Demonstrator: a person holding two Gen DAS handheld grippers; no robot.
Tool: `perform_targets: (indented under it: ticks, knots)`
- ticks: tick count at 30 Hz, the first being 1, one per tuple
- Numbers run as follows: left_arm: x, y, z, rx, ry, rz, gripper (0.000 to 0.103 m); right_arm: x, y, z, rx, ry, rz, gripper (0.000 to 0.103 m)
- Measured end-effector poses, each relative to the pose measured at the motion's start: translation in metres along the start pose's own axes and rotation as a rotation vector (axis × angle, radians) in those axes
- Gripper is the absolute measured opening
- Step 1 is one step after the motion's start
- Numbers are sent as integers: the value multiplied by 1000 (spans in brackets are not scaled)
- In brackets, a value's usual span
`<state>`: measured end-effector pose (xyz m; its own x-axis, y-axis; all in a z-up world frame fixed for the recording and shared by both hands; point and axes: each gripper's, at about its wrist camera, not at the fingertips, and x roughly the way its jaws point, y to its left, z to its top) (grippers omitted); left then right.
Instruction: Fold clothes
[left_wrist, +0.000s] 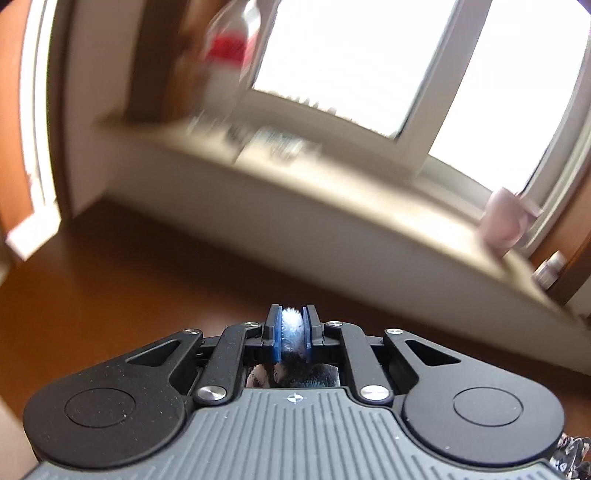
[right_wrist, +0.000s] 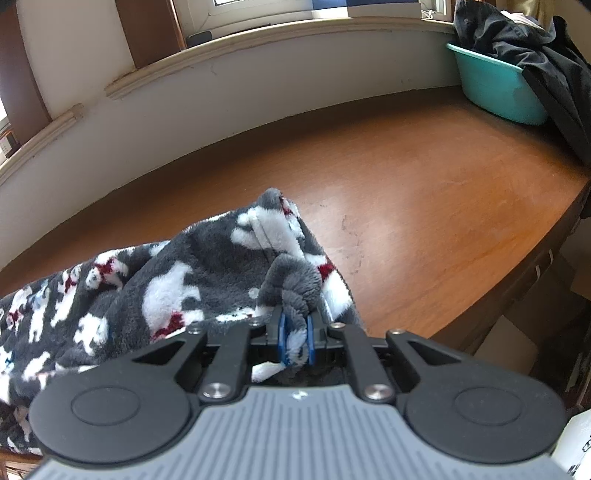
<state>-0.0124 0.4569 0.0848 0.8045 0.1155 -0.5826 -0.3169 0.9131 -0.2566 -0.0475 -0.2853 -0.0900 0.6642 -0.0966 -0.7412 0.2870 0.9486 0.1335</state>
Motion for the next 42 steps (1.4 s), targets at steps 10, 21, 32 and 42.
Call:
perform_targets:
  ticks: [10,21,32,42]
  knots:
    - [13,54,-87,-59,173,75,13,0,3,-5,-5,16,-11,11]
    - [4,71,-118,-153,187,75,13,-3,14,5,-34,-3,-30,20]
    - [-11,64,-98,-95,175,57,27,-41,72,12,-153,-91,92,25]
    - [-13,77,-105,16,273,-39,46,-61,287,-58,-491,-2,479,25]
